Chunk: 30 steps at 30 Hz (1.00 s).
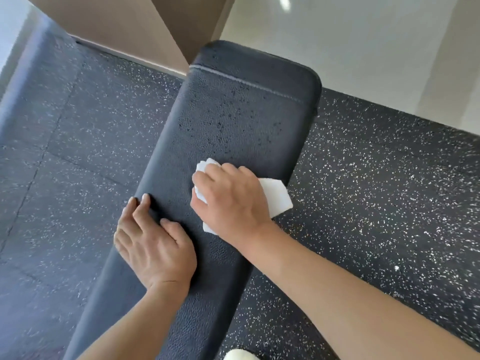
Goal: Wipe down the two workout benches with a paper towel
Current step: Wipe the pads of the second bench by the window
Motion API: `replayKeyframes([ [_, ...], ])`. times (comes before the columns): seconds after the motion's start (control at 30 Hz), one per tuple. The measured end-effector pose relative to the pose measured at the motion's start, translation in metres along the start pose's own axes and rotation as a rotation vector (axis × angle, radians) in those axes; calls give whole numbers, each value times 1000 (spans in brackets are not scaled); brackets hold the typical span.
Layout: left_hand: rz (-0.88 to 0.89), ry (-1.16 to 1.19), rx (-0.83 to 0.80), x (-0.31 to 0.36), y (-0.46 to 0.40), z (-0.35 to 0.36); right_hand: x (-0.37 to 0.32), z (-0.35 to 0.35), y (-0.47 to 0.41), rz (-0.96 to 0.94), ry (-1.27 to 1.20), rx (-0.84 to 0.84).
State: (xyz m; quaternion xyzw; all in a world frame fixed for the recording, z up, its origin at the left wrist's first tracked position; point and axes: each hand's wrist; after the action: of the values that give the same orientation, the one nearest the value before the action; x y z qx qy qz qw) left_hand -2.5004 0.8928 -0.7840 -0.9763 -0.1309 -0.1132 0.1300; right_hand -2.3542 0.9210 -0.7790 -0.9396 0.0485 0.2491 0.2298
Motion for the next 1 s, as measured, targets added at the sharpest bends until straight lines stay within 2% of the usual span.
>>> replayKeyframes([
  [0.17,-7,18,9,-1,-1,0,-37,24,-23,-154,-99,-205],
  [0.37,-12,-11,7,1,-1,0,-25,27,-35,-245,-173,-233],
  [0.53,1,-39,2,1,-1,0,49,20,-91,-180,-82,20],
  [0.67,0,-11,9,0,-2,-1,86,13,-128,-151,-6,14],
  [0.8,-6,-10,9,0,-2,0,59,21,-122,-109,21,-17],
  [1.0,-13,-2,11,1,-1,1,-36,77,-108,-355,-17,-185],
])
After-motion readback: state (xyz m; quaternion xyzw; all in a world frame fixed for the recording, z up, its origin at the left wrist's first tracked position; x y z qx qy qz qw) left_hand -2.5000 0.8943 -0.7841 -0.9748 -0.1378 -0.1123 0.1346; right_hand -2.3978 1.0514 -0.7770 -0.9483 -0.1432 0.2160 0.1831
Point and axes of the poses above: each hand's wrist, its own y-axis away from the middle knuckle, its own z-axis out of the palm, x = y × z, and after that the axes turned 12 degrees about x, right-handed
